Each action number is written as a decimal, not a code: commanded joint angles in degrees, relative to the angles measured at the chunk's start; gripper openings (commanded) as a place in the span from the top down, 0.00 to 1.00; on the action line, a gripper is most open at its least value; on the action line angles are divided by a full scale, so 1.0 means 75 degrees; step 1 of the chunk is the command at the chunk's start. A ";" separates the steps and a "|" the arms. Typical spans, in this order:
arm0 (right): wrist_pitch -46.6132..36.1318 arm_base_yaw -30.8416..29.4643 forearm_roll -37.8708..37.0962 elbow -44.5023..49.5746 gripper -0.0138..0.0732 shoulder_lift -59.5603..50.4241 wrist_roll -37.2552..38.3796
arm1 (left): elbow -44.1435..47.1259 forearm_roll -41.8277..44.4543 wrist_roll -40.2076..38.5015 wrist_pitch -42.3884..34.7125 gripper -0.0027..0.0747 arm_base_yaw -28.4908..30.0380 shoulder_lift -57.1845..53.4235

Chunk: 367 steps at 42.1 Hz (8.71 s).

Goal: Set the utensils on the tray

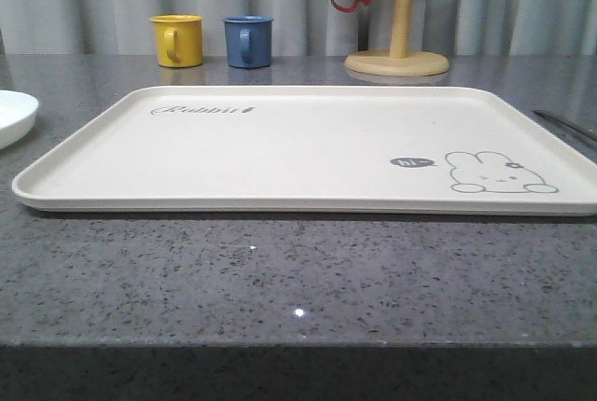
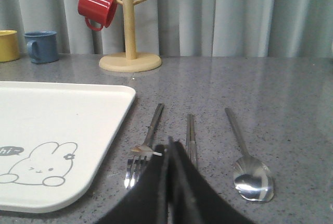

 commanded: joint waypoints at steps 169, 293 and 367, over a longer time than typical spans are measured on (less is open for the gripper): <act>0.4775 -0.0057 0.0117 -0.5359 0.35 0.5116 -0.0071 | -0.8096 -0.4300 0.3067 0.4973 0.97 0.3567 1.1506; 0.4424 -0.0057 0.0229 -0.5359 0.35 0.5116 -0.0071 | -0.7204 0.0889 -0.0406 0.5352 0.51 -0.5808 0.6382; 0.7346 0.0339 0.0063 -1.0345 0.63 1.2656 -0.0391 | -0.7204 0.0889 -0.0406 0.5340 0.51 -0.5808 0.6436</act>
